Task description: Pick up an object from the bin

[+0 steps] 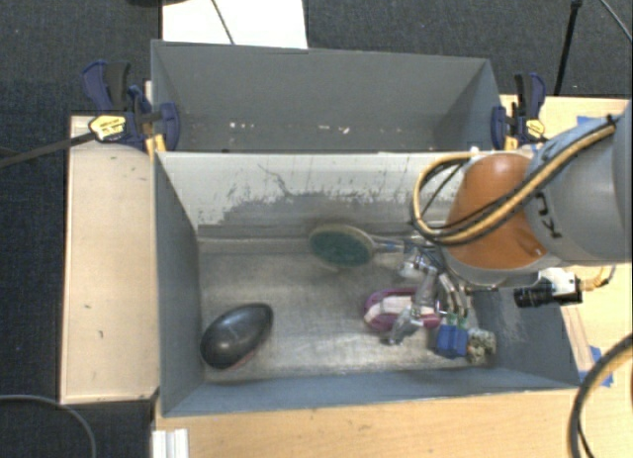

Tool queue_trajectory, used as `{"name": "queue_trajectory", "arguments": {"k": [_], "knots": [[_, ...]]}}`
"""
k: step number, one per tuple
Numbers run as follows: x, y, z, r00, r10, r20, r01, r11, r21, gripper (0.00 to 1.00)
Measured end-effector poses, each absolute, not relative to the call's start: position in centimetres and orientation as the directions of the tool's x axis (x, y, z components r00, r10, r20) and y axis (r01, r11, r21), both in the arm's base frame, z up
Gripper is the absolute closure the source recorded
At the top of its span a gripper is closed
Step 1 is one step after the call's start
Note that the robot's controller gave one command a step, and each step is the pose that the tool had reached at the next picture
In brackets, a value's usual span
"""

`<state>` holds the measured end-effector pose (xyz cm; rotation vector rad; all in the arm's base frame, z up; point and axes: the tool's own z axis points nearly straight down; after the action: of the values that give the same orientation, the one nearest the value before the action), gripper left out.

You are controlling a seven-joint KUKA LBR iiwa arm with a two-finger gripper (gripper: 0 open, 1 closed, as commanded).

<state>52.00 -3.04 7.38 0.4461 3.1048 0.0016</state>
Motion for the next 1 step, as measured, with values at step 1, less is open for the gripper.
{"name": "queue_trajectory", "arguments": {"k": [1], "knots": [[52.29,-3.03,7.57,-0.96,0.281,-0.013,0.281,0.96,0.004,1.0]]}}
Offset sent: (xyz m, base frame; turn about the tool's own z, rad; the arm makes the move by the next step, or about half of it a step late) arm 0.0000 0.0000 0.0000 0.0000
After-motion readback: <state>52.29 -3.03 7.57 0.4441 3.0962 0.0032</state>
